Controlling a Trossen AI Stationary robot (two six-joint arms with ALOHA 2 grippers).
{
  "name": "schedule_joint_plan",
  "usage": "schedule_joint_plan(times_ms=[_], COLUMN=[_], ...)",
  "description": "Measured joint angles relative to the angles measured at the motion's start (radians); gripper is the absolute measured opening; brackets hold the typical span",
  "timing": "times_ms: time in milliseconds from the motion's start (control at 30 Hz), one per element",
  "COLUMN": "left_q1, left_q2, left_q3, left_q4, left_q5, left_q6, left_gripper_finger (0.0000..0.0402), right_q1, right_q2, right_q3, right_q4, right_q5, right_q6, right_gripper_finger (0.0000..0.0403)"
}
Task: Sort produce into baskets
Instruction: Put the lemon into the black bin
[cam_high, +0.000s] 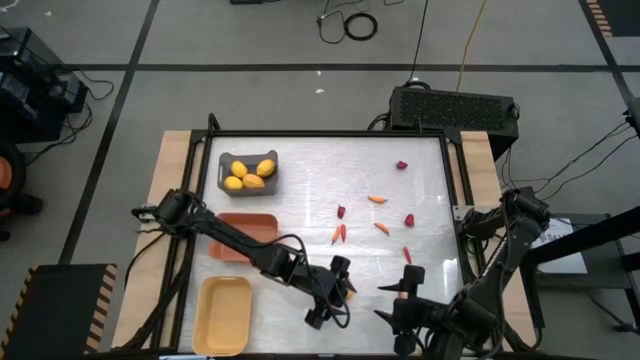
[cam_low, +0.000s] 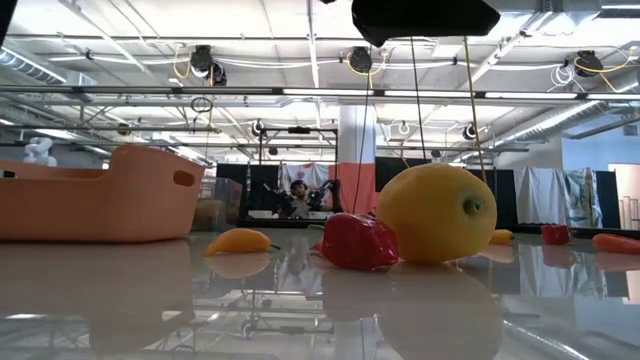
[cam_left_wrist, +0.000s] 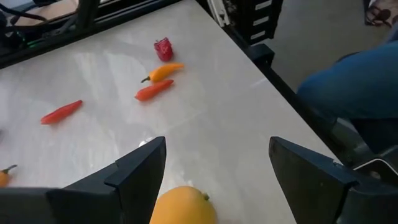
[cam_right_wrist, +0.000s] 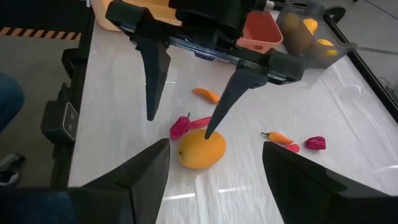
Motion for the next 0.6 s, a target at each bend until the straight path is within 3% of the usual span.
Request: schedule_joint_plan(times_ms=[200,367,600], left_q1=[0.000,0.000,0.001], left_q2=[0.000,0.000,0.000], left_q3=[0.000,0.000,0.000], left_q4=[-0.001,-0.005,-0.024], left_q5=[0.000,0.000,0.008], left_q6=[0.007,0.007,0.008], left_gripper_finger=[0.0293,0.0293,0.0293], right_q1=[0.002,0.002,0.001], right_q2=[0.000,0.000,0.000], right_q3=[-0.011,-0.112,-0.193], right_q4=[0.011,0.010,0.026], right_q5=[0.000,0.002,-0.002], right_q6=[0.002,0.021,0.079], right_gripper_finger=[0.0247,0.0242,0.0178])
